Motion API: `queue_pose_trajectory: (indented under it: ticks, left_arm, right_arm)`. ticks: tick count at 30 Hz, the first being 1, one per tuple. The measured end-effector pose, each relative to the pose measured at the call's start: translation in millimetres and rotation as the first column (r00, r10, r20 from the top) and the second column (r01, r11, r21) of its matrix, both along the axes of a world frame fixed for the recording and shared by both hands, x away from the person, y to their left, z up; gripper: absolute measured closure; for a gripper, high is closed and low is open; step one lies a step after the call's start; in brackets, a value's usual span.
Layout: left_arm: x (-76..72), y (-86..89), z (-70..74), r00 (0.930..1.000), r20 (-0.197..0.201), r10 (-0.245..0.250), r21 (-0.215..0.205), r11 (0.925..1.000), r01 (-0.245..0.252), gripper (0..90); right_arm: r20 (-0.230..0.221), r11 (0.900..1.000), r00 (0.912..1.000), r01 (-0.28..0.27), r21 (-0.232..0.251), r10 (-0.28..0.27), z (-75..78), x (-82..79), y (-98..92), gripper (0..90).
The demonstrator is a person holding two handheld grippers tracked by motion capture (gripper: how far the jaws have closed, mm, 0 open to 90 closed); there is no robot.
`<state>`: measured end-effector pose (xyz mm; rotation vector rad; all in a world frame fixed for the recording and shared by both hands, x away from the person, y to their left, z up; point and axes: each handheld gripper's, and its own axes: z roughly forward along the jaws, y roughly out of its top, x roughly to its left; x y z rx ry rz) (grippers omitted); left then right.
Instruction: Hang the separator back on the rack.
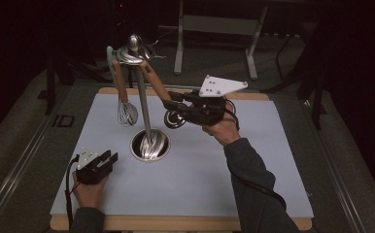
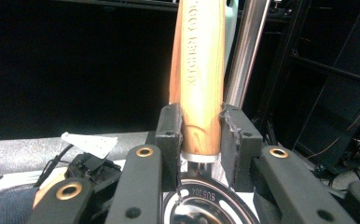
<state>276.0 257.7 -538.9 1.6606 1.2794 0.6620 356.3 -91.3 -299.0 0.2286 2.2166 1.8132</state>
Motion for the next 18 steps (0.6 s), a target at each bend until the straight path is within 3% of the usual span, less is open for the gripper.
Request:
queue_pose_trajectory:
  ticks: [5,11,18]
  left_arm:
    - [0.0,0.1,0.0,1.0,-0.001,0.0,-0.001,1.0,0.0,65.8]
    - [0.0,0.2,0.0,1.0,0.0,0.001,-0.001,1.0,-0.001,65.8]
    - [-0.2,0.4,0.1,1.0,0.001,0.001,-0.002,1.0,-0.001,65.6]
  right_arm:
    - [0.016,1.0,0.9999,0.0,-0.023,0.0,0.5,-1.4,5.7,70.4]
    - [0.058,0.99,0.9915,0.121,-0.077,-0.116,-1.3,-0.3,14.1,69.8]
    - [0.054,0.986,0.9877,0.151,-0.075,-0.147,-4.8,1.0,16.1,64.0]
